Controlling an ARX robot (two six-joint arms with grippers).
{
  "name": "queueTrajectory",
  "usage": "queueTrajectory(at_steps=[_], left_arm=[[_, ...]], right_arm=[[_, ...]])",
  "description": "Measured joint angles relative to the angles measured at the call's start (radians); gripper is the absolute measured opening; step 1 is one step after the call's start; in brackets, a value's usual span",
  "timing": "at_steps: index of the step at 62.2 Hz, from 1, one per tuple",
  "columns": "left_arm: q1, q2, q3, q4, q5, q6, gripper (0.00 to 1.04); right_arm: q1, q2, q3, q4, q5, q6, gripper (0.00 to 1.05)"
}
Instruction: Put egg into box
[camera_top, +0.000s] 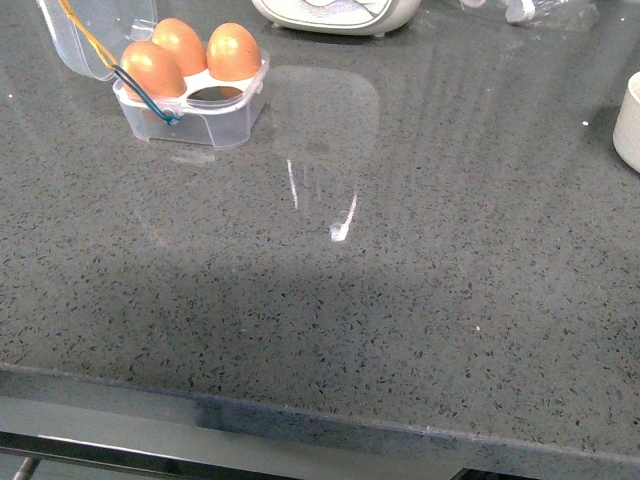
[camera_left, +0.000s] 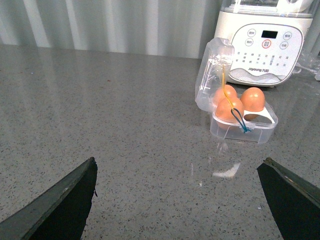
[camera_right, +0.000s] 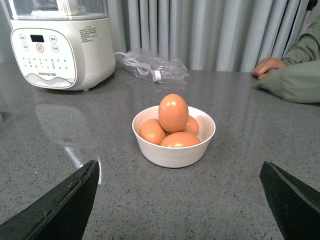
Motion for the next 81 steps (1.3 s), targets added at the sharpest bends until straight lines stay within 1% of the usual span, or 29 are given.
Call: queueTrajectory(at_steps=[81], left_arm=[[0.000, 0.000, 0.000, 0.000, 0.000, 0.000, 0.98]], right_arm=[[0.000, 0.000, 0.000, 0.000, 0.000, 0.000, 0.97]])
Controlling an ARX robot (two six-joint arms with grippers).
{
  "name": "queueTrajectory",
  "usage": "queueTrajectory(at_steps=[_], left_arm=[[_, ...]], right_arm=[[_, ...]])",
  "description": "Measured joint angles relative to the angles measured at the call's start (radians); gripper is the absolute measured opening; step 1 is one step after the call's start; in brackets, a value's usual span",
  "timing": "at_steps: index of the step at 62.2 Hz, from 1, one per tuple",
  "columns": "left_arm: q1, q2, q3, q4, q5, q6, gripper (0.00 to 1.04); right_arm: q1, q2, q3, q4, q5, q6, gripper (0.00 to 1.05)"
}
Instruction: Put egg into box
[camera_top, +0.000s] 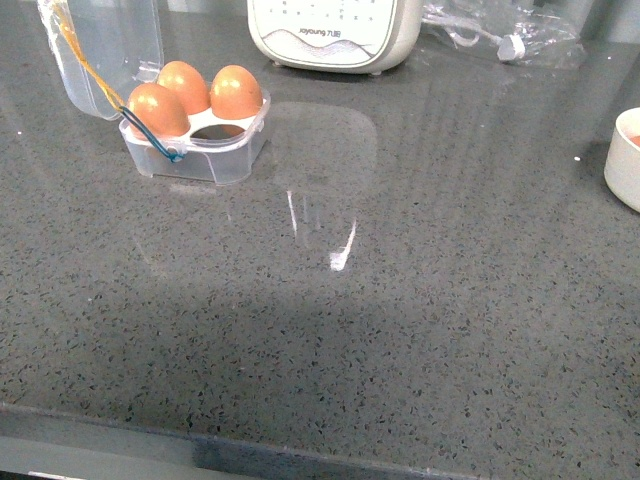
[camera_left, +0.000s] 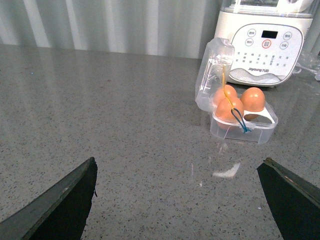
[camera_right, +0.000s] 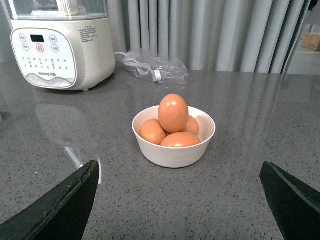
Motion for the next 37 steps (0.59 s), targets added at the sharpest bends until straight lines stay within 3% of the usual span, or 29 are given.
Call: queueTrajectory(at_steps=[6, 10, 17, 37], left_arm=[[0.000, 0.000, 0.000, 0.000, 0.000, 0.000, 0.98], [0.000, 0.000, 0.000, 0.000, 0.000, 0.000, 0.98], [0.000, 0.000, 0.000, 0.000, 0.000, 0.000, 0.98], [0.000, -0.001, 0.000, 0.000, 0.000, 0.000, 0.98]], right_arm=[[0.001, 0.005, 0.002, -0.010, 0.009, 0.005, 0.97], [0.021, 0.098, 0.082, -0.202, 0.068, 0.074, 0.97], [0.017, 0.159, 0.114, -0.209, 0.060, 0.093, 0.97], [-0.055, 0.673, 0.274, 0.288, 0.032, 0.066, 0.97]])
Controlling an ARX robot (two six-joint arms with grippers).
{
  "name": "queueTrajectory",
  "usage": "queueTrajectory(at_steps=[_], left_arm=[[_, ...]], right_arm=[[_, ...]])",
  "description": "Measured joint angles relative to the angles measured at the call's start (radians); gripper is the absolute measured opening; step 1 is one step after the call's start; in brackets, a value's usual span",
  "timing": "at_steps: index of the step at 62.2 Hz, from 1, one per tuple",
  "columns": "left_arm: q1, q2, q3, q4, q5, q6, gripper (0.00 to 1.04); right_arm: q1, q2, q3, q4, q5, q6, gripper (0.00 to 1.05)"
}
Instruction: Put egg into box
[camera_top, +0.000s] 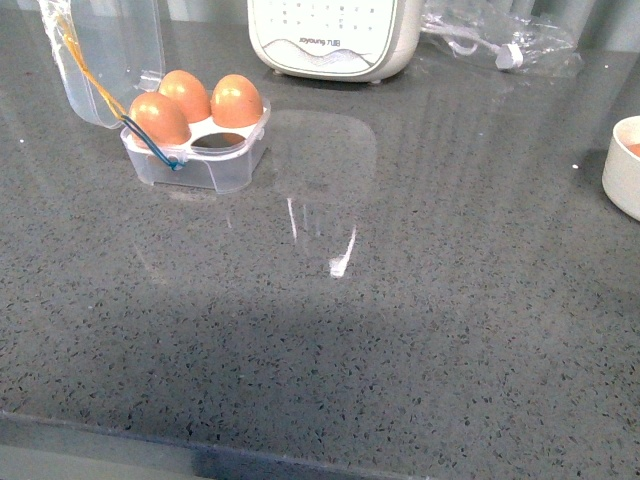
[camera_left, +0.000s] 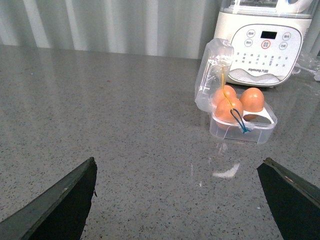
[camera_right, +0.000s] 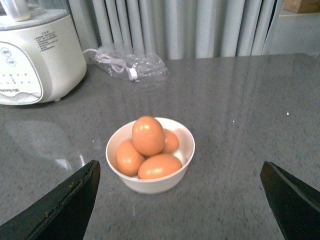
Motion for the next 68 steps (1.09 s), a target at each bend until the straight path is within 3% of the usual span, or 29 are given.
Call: queueTrajectory(at_steps=[8, 23, 63, 68], left_arm=[[0.000, 0.000, 0.000, 0.000, 0.000, 0.000, 0.98], [0.000, 0.000, 0.000, 0.000, 0.000, 0.000, 0.98], [0.000, 0.000, 0.000, 0.000, 0.000, 0.000, 0.98], [0.000, 0.000, 0.000, 0.000, 0.000, 0.000, 0.98]], right_arm=[[0.001, 0.323, 0.138, 0.094, -0.011, 0.002, 0.97], [0.018, 0.669, 0.359, 0.051, -0.029, 0.028, 0.97], [0.042, 0.784, 0.432, 0.001, -0.051, 0.036, 0.97], [0.039, 0.790, 0.430, 0.012, -0.057, 0.035, 0.87]])
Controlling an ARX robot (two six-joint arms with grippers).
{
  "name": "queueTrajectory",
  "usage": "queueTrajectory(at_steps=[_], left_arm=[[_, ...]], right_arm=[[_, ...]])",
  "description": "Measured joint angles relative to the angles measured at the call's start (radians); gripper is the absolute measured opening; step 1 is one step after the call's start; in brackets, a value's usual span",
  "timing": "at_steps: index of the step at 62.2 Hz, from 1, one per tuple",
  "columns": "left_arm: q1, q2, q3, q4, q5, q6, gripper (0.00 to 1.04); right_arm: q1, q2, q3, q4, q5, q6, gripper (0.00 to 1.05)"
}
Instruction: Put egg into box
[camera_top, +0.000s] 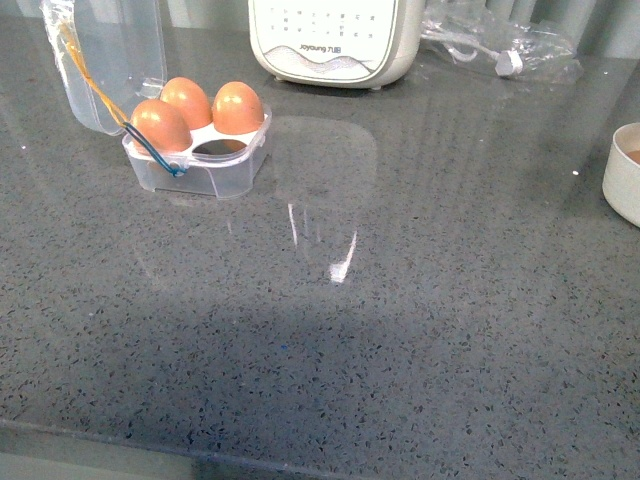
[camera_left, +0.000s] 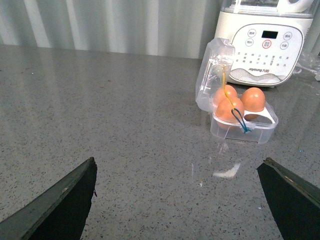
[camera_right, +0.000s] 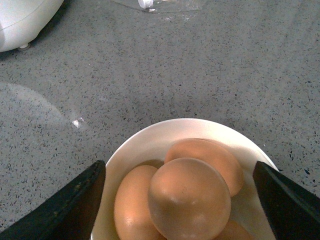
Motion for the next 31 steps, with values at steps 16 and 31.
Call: queueTrajectory(at_steps=[16, 31], left_arm=[[0.000, 0.000, 0.000, 0.000, 0.000, 0.000, 0.98], [0.000, 0.000, 0.000, 0.000, 0.000, 0.000, 0.98]], right_arm=[[-0.011, 0.019, -0.002, 0.010, -0.008, 0.000, 0.51], [-0.016, 0.008, -0.002, 0.007, -0.021, -0.001, 0.42]])
